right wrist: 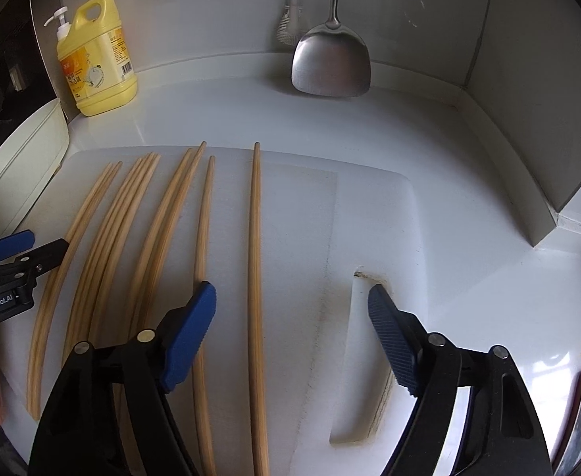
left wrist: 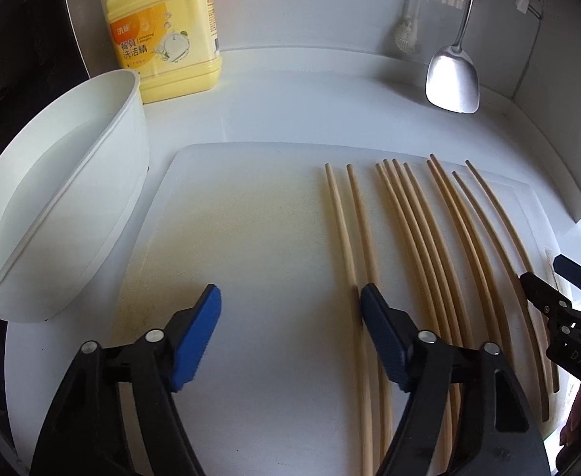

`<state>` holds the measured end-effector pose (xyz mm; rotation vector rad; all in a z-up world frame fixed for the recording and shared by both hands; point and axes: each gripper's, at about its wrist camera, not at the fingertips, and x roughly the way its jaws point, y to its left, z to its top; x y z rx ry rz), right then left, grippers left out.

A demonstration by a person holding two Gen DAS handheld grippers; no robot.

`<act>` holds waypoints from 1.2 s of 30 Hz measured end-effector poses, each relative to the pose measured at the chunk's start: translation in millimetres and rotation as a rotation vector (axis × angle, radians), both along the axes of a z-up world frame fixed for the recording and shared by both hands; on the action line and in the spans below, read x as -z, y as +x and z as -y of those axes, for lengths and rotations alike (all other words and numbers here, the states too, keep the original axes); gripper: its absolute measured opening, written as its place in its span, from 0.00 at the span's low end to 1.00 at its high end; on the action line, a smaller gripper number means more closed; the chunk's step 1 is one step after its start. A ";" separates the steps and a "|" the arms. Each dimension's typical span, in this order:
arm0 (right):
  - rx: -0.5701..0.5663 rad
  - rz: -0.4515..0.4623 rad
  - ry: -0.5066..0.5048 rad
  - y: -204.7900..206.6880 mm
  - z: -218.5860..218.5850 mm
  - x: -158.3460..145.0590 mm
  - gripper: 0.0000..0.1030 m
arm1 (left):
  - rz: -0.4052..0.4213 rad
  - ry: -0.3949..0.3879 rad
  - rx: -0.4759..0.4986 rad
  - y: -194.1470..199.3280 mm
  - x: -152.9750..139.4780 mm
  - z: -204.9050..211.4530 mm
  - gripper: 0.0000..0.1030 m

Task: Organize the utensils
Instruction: 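Close the left tool on one chopstick while the right tool grasps another, then carry both chopsticks over the water basin and open both tools to drop them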

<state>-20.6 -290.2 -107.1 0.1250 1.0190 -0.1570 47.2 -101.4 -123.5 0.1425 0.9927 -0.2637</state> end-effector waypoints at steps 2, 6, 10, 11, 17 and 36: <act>-0.006 0.001 -0.012 -0.3 -3.1 -1.0 0.64 | 0.003 -0.001 0.012 -0.2 -2.0 3.3 0.51; -0.076 -0.002 -0.016 1.1 -13.4 -5.0 0.40 | 0.002 -0.001 0.035 -0.4 -3.7 10.0 0.24; -0.102 -0.002 -0.065 2.5 -23.6 -5.6 0.13 | 0.006 0.006 0.057 -1.9 -3.4 13.9 0.08; -0.101 -0.003 -0.094 2.6 -26.1 -5.3 0.07 | 0.007 0.005 0.061 -1.5 -3.0 14.5 0.08; -0.070 0.001 -0.066 0.9 -23.0 -6.1 0.06 | -0.021 -0.041 0.066 0.7 -3.8 7.3 0.07; -0.056 0.137 0.161 -0.1 -84.4 -94.0 0.06 | 0.015 -0.136 0.041 -1.9 -83.8 -67.9 0.07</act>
